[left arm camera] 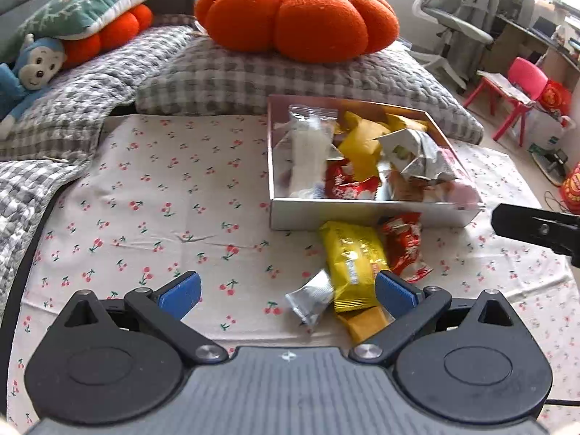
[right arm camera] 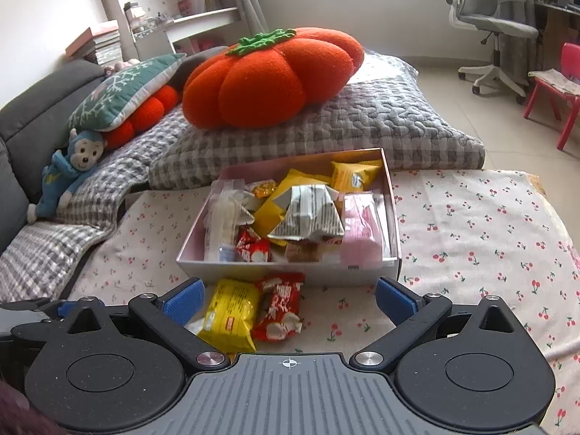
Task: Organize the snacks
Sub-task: 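Move both tools back toward the remaining snacks beside the box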
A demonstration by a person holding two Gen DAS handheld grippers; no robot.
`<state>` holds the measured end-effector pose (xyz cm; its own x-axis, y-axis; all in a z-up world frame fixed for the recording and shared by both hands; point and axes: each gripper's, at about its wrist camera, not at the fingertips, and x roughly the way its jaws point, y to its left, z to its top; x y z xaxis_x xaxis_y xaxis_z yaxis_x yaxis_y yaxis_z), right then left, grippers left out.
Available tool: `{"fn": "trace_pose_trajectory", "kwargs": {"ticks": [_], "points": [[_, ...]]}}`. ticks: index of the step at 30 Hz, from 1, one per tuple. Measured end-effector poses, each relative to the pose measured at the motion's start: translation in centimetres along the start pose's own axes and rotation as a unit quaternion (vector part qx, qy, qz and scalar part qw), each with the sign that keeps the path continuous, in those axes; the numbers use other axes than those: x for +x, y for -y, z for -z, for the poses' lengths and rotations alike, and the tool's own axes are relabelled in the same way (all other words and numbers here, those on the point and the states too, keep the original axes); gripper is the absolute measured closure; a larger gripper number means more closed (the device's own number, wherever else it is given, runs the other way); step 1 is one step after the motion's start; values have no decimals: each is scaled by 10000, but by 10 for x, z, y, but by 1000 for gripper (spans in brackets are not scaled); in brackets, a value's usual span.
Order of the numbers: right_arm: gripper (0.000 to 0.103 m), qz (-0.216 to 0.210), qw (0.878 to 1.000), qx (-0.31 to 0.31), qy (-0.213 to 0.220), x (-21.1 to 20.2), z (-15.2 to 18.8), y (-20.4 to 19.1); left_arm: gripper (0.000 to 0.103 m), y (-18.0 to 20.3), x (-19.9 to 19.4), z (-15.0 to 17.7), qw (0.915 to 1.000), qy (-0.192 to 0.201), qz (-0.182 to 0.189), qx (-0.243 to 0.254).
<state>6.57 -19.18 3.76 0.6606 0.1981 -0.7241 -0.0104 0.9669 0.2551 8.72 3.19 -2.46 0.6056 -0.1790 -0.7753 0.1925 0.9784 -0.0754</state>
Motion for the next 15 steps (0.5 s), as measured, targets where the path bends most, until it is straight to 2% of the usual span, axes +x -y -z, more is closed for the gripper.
{"fn": "trace_pose_trajectory", "kwargs": {"ticks": [2, 5, 9, 12, 15], "points": [[1, 43, 9999, -57, 138, -3, 9, -1, 1, -1, 1, 8, 9995, 262, -170, 75], [1, 43, 9993, -273, 242, -5, 19, -5, 1, 0, 5, 16, 9976, 434, -432, 338], [1, 56, 9988, -344, 354, -6, 28, -6, 1, -5, 10, 24, 9977, 432, -324, 410], [1, 124, 9989, -303, 350, -2, 35, -2, 1, -7, 14, 31, 9978, 469, -74, 458], [1, 185, 9993, -236, 243, 5, 40, 2, 3, -7, 24, 38, 9951, 532, 80, 830]]}}
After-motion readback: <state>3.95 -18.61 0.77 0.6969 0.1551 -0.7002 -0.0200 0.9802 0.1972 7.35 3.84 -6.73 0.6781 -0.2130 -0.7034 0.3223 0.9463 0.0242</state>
